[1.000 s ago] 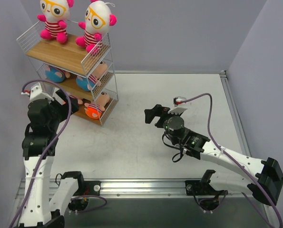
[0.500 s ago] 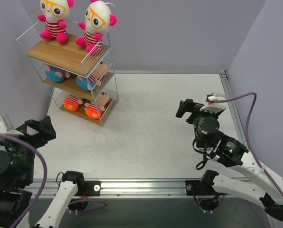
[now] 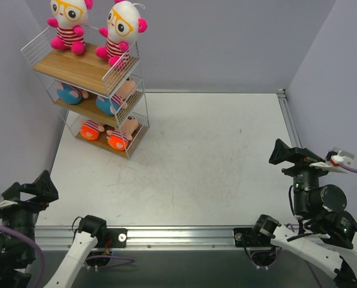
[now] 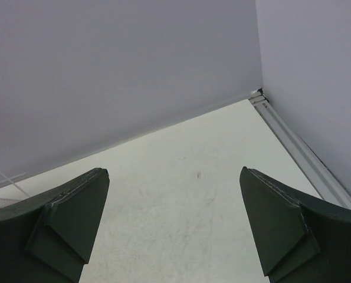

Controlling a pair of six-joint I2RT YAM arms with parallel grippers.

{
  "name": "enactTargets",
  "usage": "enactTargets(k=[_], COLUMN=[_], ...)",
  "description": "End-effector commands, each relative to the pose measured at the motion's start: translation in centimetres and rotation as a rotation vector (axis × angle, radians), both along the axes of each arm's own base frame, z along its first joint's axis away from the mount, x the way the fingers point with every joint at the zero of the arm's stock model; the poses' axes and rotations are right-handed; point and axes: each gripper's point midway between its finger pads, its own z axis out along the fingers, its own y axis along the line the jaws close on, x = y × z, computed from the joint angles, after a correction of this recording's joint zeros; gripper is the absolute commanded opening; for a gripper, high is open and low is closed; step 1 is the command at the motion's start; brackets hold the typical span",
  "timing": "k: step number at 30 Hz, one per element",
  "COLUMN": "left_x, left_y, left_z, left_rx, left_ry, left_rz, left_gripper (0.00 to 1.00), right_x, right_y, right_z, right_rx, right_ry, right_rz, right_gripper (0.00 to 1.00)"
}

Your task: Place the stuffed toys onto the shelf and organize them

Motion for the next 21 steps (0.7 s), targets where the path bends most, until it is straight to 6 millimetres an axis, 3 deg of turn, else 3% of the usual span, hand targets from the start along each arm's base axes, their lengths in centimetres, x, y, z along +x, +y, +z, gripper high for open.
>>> enactTargets(k=[1,7,21], left_x=[0.4,1.3,2.6], left_y=[0.4,0.3,0.5], left_z=[-1.4,-1.9,-3.3], left_rx=[0.016,-0.030,-0.088], left_ry=[0.028,0.007,-0.012], left_rz=[0.023,0.030,0.047], left_gripper=[0.94,0.94,0.94], right_x=[-1.0,-1.8,-1.2], right_y=[-1.8,-2.7,-2.1], right_z=[-0.5,-1.0,-1.4], right_rx=[0.001,0.026,-0.006], right_ry=[-0.012,-0.026,-0.009], right_rz=[-0.024,-0.022,-0.027], right_gripper=[1.00,1.00,1.00])
